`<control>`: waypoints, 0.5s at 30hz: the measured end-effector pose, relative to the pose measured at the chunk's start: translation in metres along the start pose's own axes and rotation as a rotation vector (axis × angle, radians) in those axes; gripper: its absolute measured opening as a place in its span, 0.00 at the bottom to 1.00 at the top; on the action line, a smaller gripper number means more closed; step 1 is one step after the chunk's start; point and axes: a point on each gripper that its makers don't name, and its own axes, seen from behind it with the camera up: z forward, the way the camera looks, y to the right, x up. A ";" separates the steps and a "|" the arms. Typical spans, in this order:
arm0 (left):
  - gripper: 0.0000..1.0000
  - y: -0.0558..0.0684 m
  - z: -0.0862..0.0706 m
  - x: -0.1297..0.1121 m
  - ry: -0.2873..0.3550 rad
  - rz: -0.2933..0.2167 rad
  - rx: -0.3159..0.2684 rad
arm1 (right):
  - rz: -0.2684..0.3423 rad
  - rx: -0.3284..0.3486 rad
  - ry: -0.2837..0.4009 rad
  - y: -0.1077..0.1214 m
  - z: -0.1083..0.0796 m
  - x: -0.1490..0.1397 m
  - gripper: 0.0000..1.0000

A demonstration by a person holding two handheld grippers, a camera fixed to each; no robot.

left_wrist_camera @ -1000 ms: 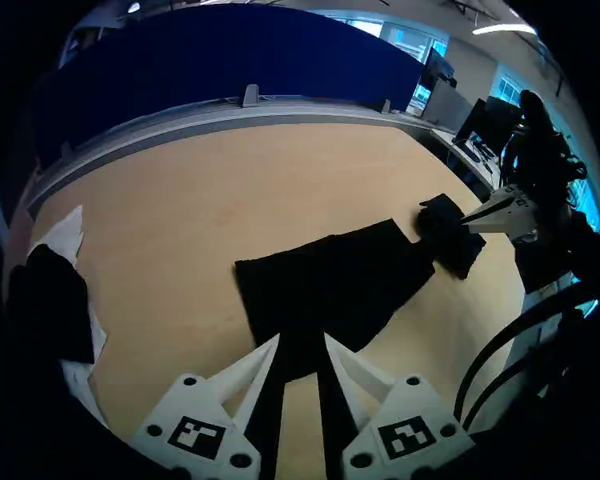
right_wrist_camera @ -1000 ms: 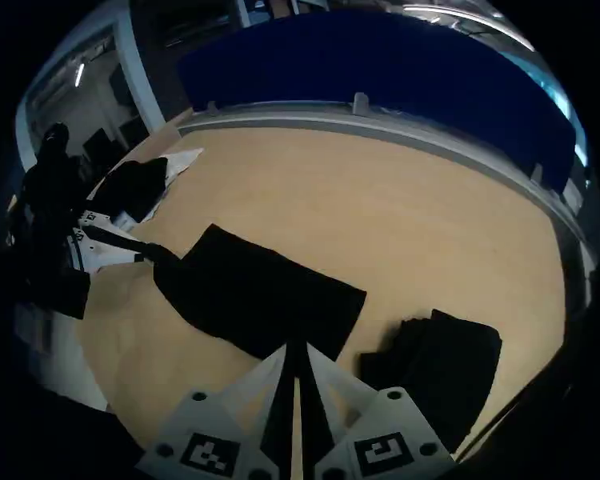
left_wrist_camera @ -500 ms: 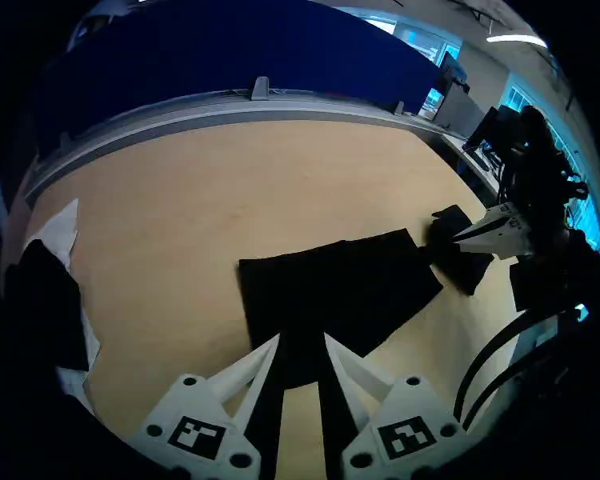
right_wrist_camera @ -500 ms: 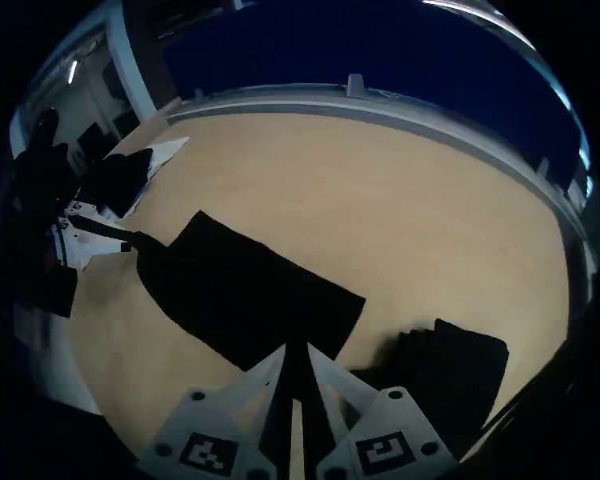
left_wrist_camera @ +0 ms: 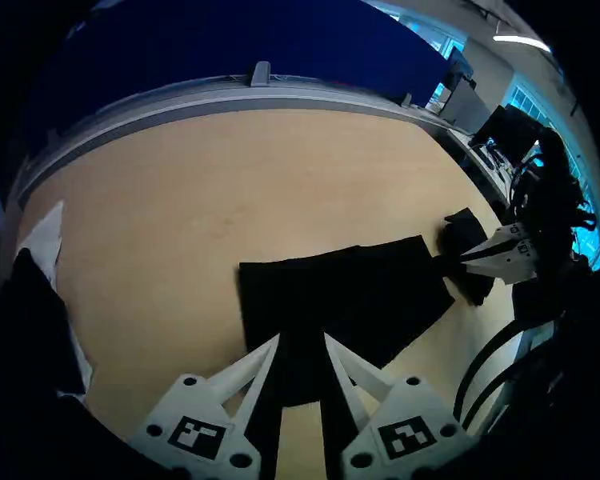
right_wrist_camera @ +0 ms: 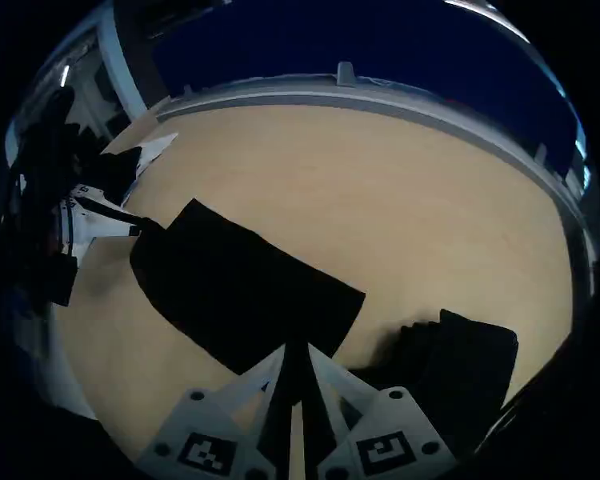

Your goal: Fold towel

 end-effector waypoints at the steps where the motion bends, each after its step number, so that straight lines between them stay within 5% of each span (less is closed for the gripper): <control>1: 0.23 0.000 0.003 0.002 0.002 -0.002 -0.003 | 0.003 0.000 0.000 0.000 0.001 0.000 0.05; 10: 0.24 -0.011 0.024 0.011 -0.008 0.005 -0.006 | 0.011 0.000 -0.002 0.001 0.009 -0.004 0.06; 15: 0.33 -0.014 0.030 0.016 0.004 -0.011 -0.008 | 0.013 -0.003 -0.004 0.003 0.013 -0.007 0.10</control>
